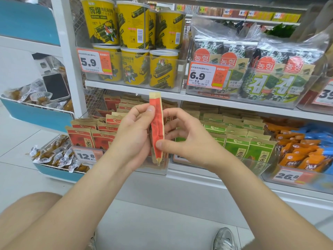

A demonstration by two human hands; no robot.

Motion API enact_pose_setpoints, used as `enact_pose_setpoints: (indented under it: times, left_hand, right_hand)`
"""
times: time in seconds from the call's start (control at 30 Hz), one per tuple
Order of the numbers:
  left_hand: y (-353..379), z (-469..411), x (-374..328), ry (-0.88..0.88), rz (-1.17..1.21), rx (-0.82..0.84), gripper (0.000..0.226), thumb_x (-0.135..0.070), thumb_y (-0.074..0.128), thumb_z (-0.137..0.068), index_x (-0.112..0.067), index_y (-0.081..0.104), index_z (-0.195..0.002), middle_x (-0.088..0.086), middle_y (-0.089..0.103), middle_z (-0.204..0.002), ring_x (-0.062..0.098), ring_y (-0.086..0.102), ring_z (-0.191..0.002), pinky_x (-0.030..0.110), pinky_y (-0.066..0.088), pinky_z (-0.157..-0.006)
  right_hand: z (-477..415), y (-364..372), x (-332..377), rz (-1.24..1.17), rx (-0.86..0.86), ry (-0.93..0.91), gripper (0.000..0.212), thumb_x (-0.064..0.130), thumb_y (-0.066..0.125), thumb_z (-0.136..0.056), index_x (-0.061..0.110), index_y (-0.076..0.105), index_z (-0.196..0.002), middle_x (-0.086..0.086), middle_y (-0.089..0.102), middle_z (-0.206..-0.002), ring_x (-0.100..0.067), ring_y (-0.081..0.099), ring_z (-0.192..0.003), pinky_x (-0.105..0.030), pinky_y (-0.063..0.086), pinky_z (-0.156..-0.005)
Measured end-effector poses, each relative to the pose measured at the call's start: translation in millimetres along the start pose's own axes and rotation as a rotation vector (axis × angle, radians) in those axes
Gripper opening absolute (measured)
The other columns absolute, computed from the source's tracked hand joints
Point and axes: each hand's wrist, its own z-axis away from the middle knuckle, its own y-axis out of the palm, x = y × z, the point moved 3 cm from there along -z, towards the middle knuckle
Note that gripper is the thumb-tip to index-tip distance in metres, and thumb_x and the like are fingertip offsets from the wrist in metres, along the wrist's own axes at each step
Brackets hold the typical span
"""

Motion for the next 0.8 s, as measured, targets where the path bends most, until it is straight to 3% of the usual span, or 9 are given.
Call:
enact_pose_setpoints:
  times: [0.1, 0.23, 0.3, 0.37, 0.47, 0.57, 0.63, 0.7, 0.8]
  left_hand:
    - [-4.4, -4.0, -2.5, -0.004, 0.033, -0.049, 0.007, -0.019, 0.056, -0.111, -0.016, 0.062, -0.11, -0.001, 0.071, -0.073, 0.011, 0.068, -0.064, 0.032, 0.061, -0.058]
    - [-4.1, -3.5, -0.2, -0.033, 0.084, -0.061, 0.013, -0.022, 0.054, -0.112, -0.013, 0.061, -0.12, 0.002, 0.072, -0.077, 0.015, 0.072, -0.065, 0.033, 0.062, -0.058]
    - [-3.6, -3.5, -0.7, -0.043, 0.083, -0.048, 0.02, -0.026, 0.055, -0.112, -0.012, 0.06, -0.126, 0.006, 0.071, -0.081, 0.019, 0.074, -0.067, 0.041, 0.065, -0.063]
    - [-4.4, -4.1, -2.1, -0.053, 0.034, -0.015, 0.033, -0.031, 0.057, -0.11, -0.01, 0.059, -0.135, 0.006, 0.075, -0.089, 0.026, 0.08, -0.081, 0.056, 0.066, -0.082]
    - [-8.7, -4.9, -7.2, -0.046, -0.093, 0.128, 0.052, -0.025, 0.074, -0.097, -0.016, 0.061, -0.146, 0.011, 0.075, -0.115, 0.046, 0.072, -0.117, 0.073, 0.049, -0.107]
    - [-12.3, -2.7, -14.7, -0.079, -0.186, 0.329, 0.065, -0.007, 0.079, -0.091, -0.028, 0.062, -0.15, 0.009, 0.074, -0.115, 0.033, 0.072, -0.107, 0.061, 0.052, -0.101]
    - [-13.6, -2.4, -17.8, -0.096, -0.2, 0.422, 0.069, -0.005, 0.077, -0.092, -0.029, 0.059, -0.153, 0.019, 0.07, -0.128, 0.03, 0.067, -0.113, 0.056, 0.054, -0.099]
    - [-13.8, -2.4, -19.6, -0.093, -0.207, 0.458, 0.066, -0.003, 0.074, -0.094, -0.027, 0.058, -0.154, 0.028, 0.063, -0.142, 0.032, 0.064, -0.119, 0.054, 0.055, -0.098]
    - [-13.9, -2.7, -19.8, -0.089, -0.202, 0.46, 0.061, -0.001, 0.066, -0.098, -0.021, 0.057, -0.154, 0.021, 0.068, -0.133, 0.029, 0.069, -0.111, 0.044, 0.059, -0.089]
  right_hand:
    - [1.0, 8.7, -0.2, 0.042, 0.034, 0.023, 0.068, 0.014, 0.09, -0.085, 0.046, 0.058, -0.136, -0.014, 0.062, -0.125, -0.025, 0.077, -0.098, -0.039, 0.066, -0.08]
    - [4.1, 7.0, 5.7, 0.049, 0.061, 0.024, 0.073, 0.007, 0.088, -0.086, 0.045, 0.058, -0.141, -0.008, 0.062, -0.129, -0.028, 0.081, -0.093, -0.039, 0.067, -0.084]
    - [4.9, 4.1, 7.4, 0.024, 0.082, 0.031, 0.077, 0.004, 0.089, -0.085, 0.043, 0.058, -0.145, -0.006, 0.062, -0.131, -0.027, 0.082, -0.093, -0.039, 0.067, -0.087]
    - [4.5, 2.2, 7.9, -0.014, 0.093, 0.028, 0.077, 0.008, 0.09, -0.086, 0.039, 0.058, -0.149, -0.006, 0.063, -0.135, -0.027, 0.081, -0.096, -0.043, 0.065, -0.092]
    - [2.7, -2.9, 7.0, -0.086, 0.042, 0.017, 0.071, 0.011, 0.086, -0.09, 0.029, 0.058, -0.152, -0.009, 0.065, -0.139, -0.03, 0.081, -0.101, -0.049, 0.065, -0.094]
    - [1.2, -9.7, 5.0, -0.153, -0.012, 0.007, 0.062, 0.012, 0.084, -0.093, 0.022, 0.061, -0.15, -0.009, 0.069, -0.139, -0.035, 0.079, -0.104, -0.053, 0.064, -0.093]
    - [1.1, -13.0, 4.5, -0.145, -0.033, 0.009, 0.059, 0.016, 0.085, -0.092, 0.023, 0.063, -0.147, -0.005, 0.07, -0.139, -0.034, 0.079, -0.105, -0.054, 0.064, -0.093]
    - [1.5, -13.1, 4.5, -0.135, -0.044, 0.02, 0.059, 0.018, 0.086, -0.092, 0.023, 0.064, -0.146, -0.004, 0.07, -0.14, -0.034, 0.08, -0.103, -0.054, 0.064, -0.093]
    - [1.6, -10.6, 4.9, -0.129, -0.067, 0.036, 0.059, 0.015, 0.085, -0.092, 0.022, 0.064, -0.147, -0.002, 0.068, -0.142, -0.033, 0.081, -0.1, -0.052, 0.064, -0.093]
